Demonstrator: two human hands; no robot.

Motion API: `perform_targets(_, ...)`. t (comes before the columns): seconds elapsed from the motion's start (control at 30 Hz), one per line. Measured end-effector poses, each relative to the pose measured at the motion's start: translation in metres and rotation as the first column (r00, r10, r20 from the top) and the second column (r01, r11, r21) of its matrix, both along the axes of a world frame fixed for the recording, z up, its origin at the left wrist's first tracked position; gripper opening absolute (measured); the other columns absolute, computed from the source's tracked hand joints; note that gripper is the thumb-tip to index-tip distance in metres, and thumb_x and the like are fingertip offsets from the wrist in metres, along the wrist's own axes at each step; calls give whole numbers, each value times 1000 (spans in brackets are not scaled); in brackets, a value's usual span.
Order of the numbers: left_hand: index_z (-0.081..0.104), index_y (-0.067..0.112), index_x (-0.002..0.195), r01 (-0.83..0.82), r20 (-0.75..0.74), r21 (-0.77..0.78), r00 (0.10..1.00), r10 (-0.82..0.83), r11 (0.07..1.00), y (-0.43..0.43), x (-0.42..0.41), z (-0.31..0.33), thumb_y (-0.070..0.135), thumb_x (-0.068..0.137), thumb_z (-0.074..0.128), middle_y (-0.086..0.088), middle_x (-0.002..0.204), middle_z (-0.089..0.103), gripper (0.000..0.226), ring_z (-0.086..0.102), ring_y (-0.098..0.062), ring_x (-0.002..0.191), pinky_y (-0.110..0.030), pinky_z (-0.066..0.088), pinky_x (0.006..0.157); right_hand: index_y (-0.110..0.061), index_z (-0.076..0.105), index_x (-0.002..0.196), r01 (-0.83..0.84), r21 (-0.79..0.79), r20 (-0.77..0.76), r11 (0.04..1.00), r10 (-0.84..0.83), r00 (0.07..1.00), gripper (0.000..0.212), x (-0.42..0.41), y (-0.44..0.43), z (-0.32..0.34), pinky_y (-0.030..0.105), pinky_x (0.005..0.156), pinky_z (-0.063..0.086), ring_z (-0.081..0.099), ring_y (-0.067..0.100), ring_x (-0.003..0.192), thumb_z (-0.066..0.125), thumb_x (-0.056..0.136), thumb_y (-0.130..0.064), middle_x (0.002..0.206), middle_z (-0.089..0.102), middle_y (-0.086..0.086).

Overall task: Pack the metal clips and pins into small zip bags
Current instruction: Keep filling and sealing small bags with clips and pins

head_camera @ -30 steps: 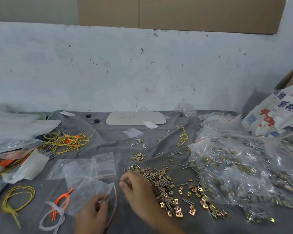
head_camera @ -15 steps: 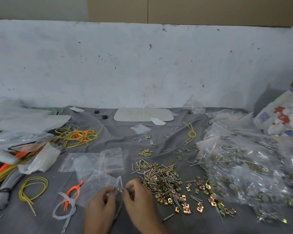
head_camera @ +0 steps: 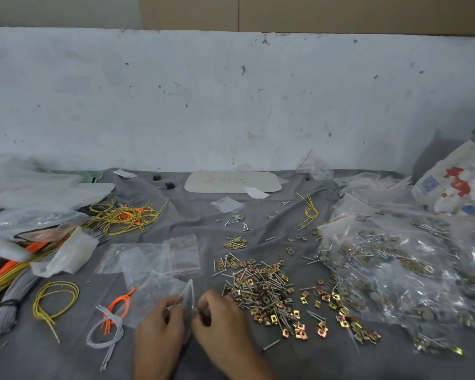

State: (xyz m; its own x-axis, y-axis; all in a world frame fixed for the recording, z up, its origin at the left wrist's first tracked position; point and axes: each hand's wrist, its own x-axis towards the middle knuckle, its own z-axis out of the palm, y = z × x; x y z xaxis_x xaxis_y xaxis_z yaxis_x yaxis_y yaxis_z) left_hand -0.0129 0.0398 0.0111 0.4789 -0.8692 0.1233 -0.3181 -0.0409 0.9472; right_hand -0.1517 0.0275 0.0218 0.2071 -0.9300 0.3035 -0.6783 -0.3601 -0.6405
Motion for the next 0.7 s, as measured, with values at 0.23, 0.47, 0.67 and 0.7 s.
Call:
perform_targets(0.23, 72, 33, 88, 26, 76, -51, 997, -22, 998, 6, -4, 4, 21, 85, 68, 6, 73, 74, 13, 70, -15, 74, -47, 57, 77, -24, 59, 99, -123, -124, -178, 985, 100, 979, 19, 3, 0, -1, 35, 84, 44, 49, 18, 95, 46, 90, -35, 102, 65, -5)
perform_targets(0.47, 72, 35, 90, 43, 118, -35, 992, -39, 998, 3, -1, -2, 13, 90, 67, 7, 74, 74, 23, 70, -14, 70, -47, 58, 71, -27, 61, 116, -177, -87, -106, 980, 167, 980, 29, 2, 1, 4, 34, 85, 40, 47, 20, 99, 47, 93, -19, 108, 67, -3)
perform_targets(0.67, 74, 27, 96, 65, 134, -24, 989, -61, 998, 3, -2, 0, 9, 90, 65, 7, 75, 74, 21, 68, -3, 70, -39, 57, 71, -28, 58, 126, -202, -71, -190, 977, 186, 964, 35, 3, -2, 0, 36, 94, 39, 44, 22, 106, 47, 93, -21, 117, 59, -2)
perform_targets(0.7, 75, 25, 97, 61, 132, -28, 990, -57, 998, 4, -2, 0, 9, 90, 65, 6, 75, 74, 20, 67, -1, 71, -35, 55, 70, -28, 57, 127, -191, -74, -181, 979, 176, 968, 35, 3, -2, -2, 35, 94, 38, 44, 22, 107, 45, 95, -22, 116, 56, -1)
